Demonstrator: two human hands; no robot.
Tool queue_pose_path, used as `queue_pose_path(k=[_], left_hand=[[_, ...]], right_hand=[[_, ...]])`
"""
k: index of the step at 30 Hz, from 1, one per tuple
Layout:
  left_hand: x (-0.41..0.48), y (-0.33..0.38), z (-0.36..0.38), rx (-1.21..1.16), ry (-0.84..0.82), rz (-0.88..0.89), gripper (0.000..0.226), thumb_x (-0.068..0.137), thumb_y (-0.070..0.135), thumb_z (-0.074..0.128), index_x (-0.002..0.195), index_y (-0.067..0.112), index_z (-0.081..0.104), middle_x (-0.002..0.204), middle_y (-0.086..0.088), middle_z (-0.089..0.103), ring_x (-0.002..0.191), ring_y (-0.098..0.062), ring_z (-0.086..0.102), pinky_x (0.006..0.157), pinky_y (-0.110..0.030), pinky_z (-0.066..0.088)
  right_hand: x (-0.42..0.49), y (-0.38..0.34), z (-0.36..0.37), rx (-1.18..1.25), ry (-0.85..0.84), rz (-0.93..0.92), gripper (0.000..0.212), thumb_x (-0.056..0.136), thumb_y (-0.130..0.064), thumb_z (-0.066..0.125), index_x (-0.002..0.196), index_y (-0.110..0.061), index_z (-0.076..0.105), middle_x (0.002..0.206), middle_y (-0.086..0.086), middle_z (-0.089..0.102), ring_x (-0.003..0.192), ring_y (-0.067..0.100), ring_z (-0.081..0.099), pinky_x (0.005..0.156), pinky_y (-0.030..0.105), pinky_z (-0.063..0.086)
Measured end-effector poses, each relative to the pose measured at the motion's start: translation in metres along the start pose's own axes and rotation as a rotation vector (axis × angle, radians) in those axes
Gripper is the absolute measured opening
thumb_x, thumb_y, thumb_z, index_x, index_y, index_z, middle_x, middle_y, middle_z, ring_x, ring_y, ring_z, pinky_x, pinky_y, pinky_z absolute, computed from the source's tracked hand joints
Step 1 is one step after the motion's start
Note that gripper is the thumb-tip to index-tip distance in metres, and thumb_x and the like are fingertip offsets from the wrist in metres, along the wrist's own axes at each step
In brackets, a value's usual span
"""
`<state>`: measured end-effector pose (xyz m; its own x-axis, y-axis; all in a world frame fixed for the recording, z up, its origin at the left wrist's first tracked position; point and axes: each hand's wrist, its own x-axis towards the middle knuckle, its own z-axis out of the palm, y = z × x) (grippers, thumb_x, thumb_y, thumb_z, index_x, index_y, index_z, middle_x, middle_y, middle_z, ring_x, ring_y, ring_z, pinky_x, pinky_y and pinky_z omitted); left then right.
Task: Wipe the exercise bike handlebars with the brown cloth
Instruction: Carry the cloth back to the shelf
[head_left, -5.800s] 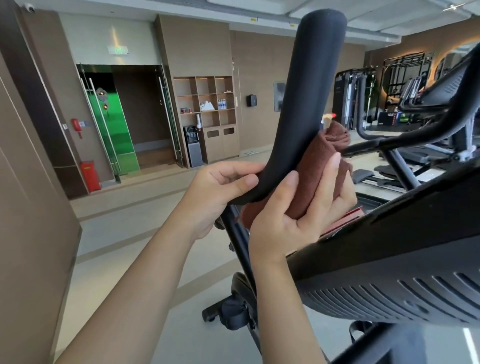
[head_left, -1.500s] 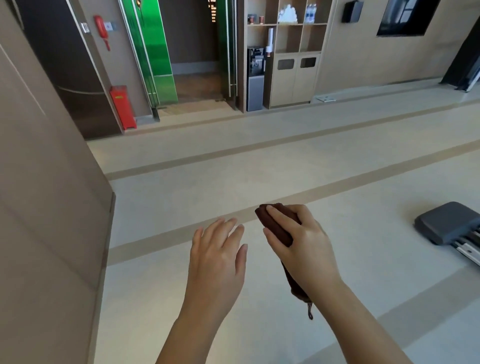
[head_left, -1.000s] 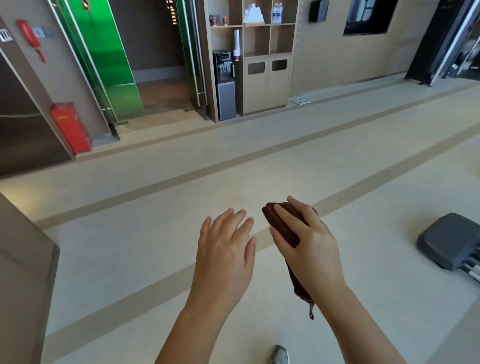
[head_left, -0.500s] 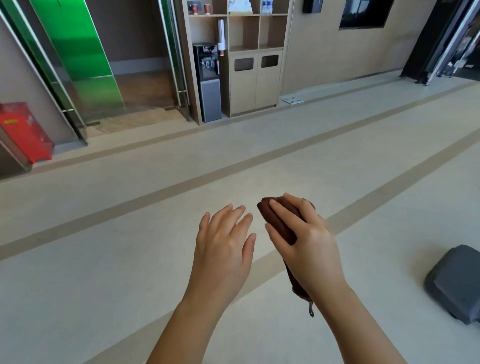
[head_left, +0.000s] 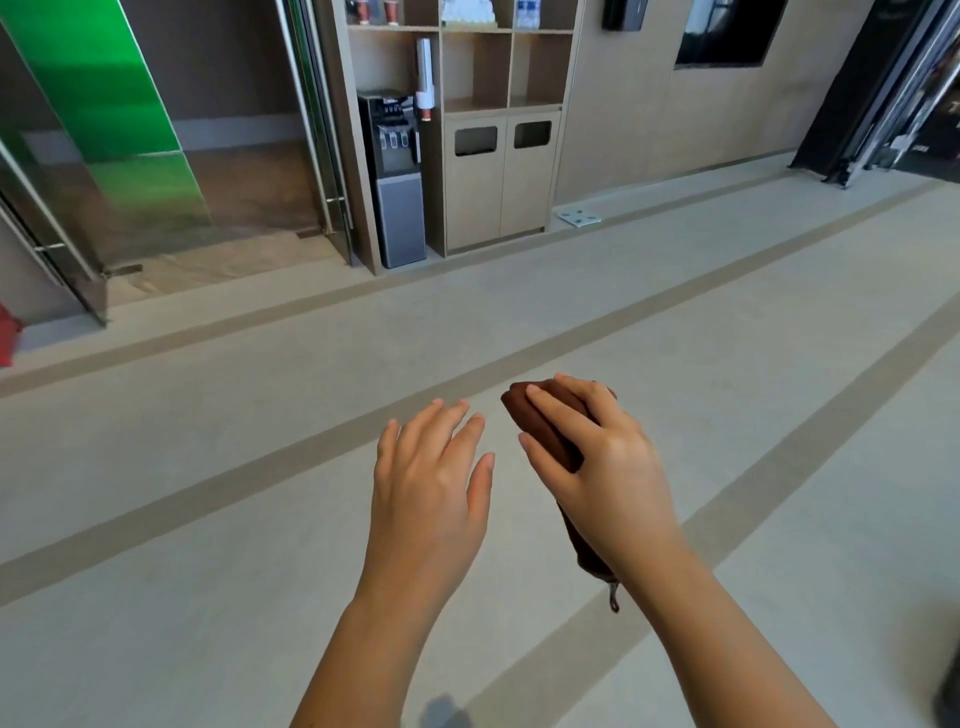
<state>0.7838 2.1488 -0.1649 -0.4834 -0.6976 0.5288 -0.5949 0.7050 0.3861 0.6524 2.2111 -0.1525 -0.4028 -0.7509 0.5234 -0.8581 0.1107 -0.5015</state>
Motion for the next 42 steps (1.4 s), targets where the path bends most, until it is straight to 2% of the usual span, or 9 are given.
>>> queue_pose_path(k=[6, 11, 19, 25, 29, 35, 37, 39, 42], left_hand=[[0.112, -0.039, 0.052, -0.011, -0.041, -0.017, 0.028, 0.082, 0.013, 0.065, 0.109, 0.006, 0.064, 0.118, -0.012, 0.064, 0.115, -0.032, 0.055, 0.1, -0.047, 0.024], [0.212, -0.071, 0.121, 0.018, -0.047, -0.009, 0.029, 0.083, 0.012, 0.065, 0.11, 0.005, 0.064, 0.119, -0.012, 0.063, 0.117, -0.032, 0.053, 0.101, -0.053, 0.028], [0.418, -0.072, 0.225, 0.009, -0.017, 0.054, 0.029, 0.082, 0.011, 0.065, 0.111, 0.007, 0.064, 0.121, -0.011, 0.062, 0.118, -0.031, 0.052, 0.102, -0.047, 0.022], [0.536, -0.102, 0.28, 0.034, -0.014, 0.027, 0.03, 0.084, 0.015, 0.063, 0.114, 0.009, 0.063, 0.122, -0.01, 0.062, 0.119, -0.03, 0.052, 0.102, -0.046, 0.022], [0.605, -0.145, 0.319, 0.052, -0.029, -0.023, 0.031, 0.082, 0.016, 0.062, 0.112, 0.008, 0.064, 0.119, -0.012, 0.064, 0.115, -0.033, 0.055, 0.1, -0.049, 0.022], [0.73, -0.235, 0.383, 0.04, -0.044, -0.041, 0.031, 0.081, 0.012, 0.065, 0.111, 0.004, 0.064, 0.119, -0.016, 0.063, 0.115, -0.037, 0.054, 0.099, -0.057, 0.032], [0.779, -0.269, 0.396, 0.036, -0.075, -0.072, 0.034, 0.087, 0.018, 0.058, 0.119, 0.008, 0.059, 0.129, -0.013, 0.057, 0.124, -0.032, 0.046, 0.106, -0.053, 0.027], [0.828, -0.303, 0.405, 0.036, -0.09, -0.086, 0.039, 0.091, 0.026, 0.048, 0.128, 0.014, 0.052, 0.139, -0.006, 0.048, 0.132, -0.025, 0.035, 0.112, -0.045, 0.016], [0.895, -0.348, 0.417, 0.025, -0.043, -0.091, 0.038, 0.09, 0.026, 0.048, 0.126, 0.014, 0.054, 0.136, -0.006, 0.05, 0.13, -0.025, 0.038, 0.112, -0.043, 0.014]], right_hand=[[0.112, 0.046, 0.055, 0.043, 0.027, 0.024, 0.037, 0.081, -0.025, 0.067, 0.118, -0.023, 0.062, 0.121, 0.003, 0.058, 0.101, 0.028, 0.06, 0.078, 0.043, 0.053], [0.211, 0.107, 0.103, 0.059, 0.034, 0.035, 0.036, 0.081, -0.024, 0.068, 0.116, -0.022, 0.063, 0.12, 0.003, 0.058, 0.1, 0.029, 0.061, 0.08, 0.044, 0.053], [0.41, 0.215, 0.139, 0.057, 0.106, 0.013, 0.037, 0.081, -0.027, 0.066, 0.118, -0.023, 0.062, 0.117, 0.003, 0.058, 0.097, 0.028, 0.061, 0.078, 0.04, 0.053], [0.527, 0.266, 0.185, 0.065, 0.073, 0.012, 0.037, 0.081, -0.026, 0.067, 0.117, -0.022, 0.062, 0.117, 0.003, 0.058, 0.094, 0.028, 0.062, 0.077, 0.042, 0.054], [0.6, 0.291, 0.232, 0.072, 0.045, -0.002, 0.038, 0.081, -0.027, 0.067, 0.118, -0.022, 0.062, 0.117, 0.004, 0.058, 0.097, 0.028, 0.061, 0.078, 0.043, 0.054], [0.731, 0.312, 0.33, 0.068, 0.035, -0.025, 0.037, 0.081, -0.027, 0.067, 0.118, -0.023, 0.062, 0.117, 0.003, 0.058, 0.097, 0.028, 0.061, 0.079, 0.042, 0.053], [0.783, 0.311, 0.364, 0.069, 0.012, -0.041, 0.038, 0.082, -0.028, 0.066, 0.119, -0.022, 0.061, 0.117, 0.003, 0.058, 0.099, 0.027, 0.06, 0.081, 0.043, 0.053], [0.836, 0.307, 0.395, 0.063, 0.007, -0.051, 0.039, 0.082, -0.028, 0.066, 0.12, -0.021, 0.06, 0.117, 0.004, 0.058, 0.099, 0.027, 0.06, 0.081, 0.043, 0.053], [0.905, 0.306, 0.435, 0.051, 0.015, -0.077, 0.039, 0.082, -0.028, 0.066, 0.12, -0.021, 0.06, 0.115, 0.005, 0.059, 0.096, 0.029, 0.061, 0.078, 0.042, 0.054]])
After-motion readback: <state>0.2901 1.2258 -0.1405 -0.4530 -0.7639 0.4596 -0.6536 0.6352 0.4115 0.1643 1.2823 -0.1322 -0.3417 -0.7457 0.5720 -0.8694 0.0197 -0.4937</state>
